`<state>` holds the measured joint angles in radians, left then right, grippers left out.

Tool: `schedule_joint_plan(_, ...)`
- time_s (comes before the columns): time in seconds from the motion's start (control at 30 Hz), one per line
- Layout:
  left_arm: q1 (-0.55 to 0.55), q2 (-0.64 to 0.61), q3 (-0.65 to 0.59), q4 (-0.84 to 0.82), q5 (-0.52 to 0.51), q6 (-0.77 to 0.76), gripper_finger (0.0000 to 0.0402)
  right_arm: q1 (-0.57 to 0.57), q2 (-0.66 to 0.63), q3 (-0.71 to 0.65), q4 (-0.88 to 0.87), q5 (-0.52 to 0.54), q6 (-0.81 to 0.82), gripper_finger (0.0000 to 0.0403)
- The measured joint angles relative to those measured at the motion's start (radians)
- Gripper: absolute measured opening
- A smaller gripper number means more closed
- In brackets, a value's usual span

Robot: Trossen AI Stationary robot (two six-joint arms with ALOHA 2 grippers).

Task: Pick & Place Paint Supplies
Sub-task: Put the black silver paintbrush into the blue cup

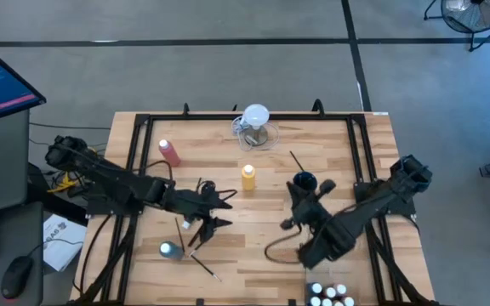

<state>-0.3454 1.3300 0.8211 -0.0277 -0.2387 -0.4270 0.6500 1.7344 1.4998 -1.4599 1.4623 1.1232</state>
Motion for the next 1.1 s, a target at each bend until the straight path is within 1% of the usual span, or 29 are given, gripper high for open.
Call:
schedule_joint_plan(0.07,0.012,-0.006,0.000,-0.018,0.040,0.008,0.0214,-0.033,0.000,0.000,-0.085,0.006,0.087,0.0000)
schedule_joint_plan(0.13,0.021,-0.009,0.000,-0.017,0.067,0.010,0.0214,-0.067,0.000,-0.019,-0.108,0.033,0.134,0.0000)
schedule_joint_plan(0.23,0.039,-0.010,0.000,-0.079,0.118,-0.023,0.0214,-0.120,-0.010,-0.067,-0.109,0.045,0.140,0.0000)
schedule_joint_plan(0.33,0.046,-0.010,0.000,-0.173,0.162,-0.086,0.0214,-0.173,-0.016,-0.097,-0.112,0.015,0.131,0.0000)
schedule_joint_plan(0.4,0.042,-0.009,0.000,-0.237,0.165,-0.110,0.0214,-0.202,-0.013,-0.107,-0.111,0.021,0.129,0.0000)
schedule_joint_plan(0.47,0.033,-0.009,0.000,-0.261,0.165,-0.128,0.0214,-0.224,-0.014,-0.107,-0.111,0.055,0.127,0.0000)
schedule_joint_plan(0.6,0.003,-0.009,0.002,-0.243,0.132,-0.132,0.0214,-0.232,-0.014,-0.105,-0.111,0.106,0.127,0.0000)
schedule_joint_plan(0.7,-0.024,-0.009,0.004,-0.208,0.091,-0.135,0.0214,-0.232,-0.013,-0.069,-0.103,0.106,0.114,0.0000)
schedule_joint_plan(0.77,-0.043,-0.009,0.004,-0.182,0.079,-0.136,0.0214,-0.232,-0.014,-0.026,-0.073,0.081,0.085,0.0000)
schedule_joint_plan(0.87,-0.071,-0.009,0.004,-0.124,0.077,-0.152,0.0214,-0.232,-0.015,0.018,0.064,0.024,-0.078,0.0000)
schedule_joint_plan(0.93,-0.098,-0.009,0.004,-0.074,0.073,-0.153,0.0214,-0.222,-0.015,0.023,0.210,-0.018,-0.257,0.0000)
schedule_joint_plan(1.03,-0.145,-0.009,0.004,0.011,0.069,-0.138,0.0214,-0.200,-0.015,0.023,0.443,-0.091,-0.582,0.0000)
schedule_joint_plan(1.1,-0.180,-0.009,0.004,0.062,0.049,-0.131,0.0214,-0.185,-0.015,0.010,0.598,-0.193,-0.800,0.0000)
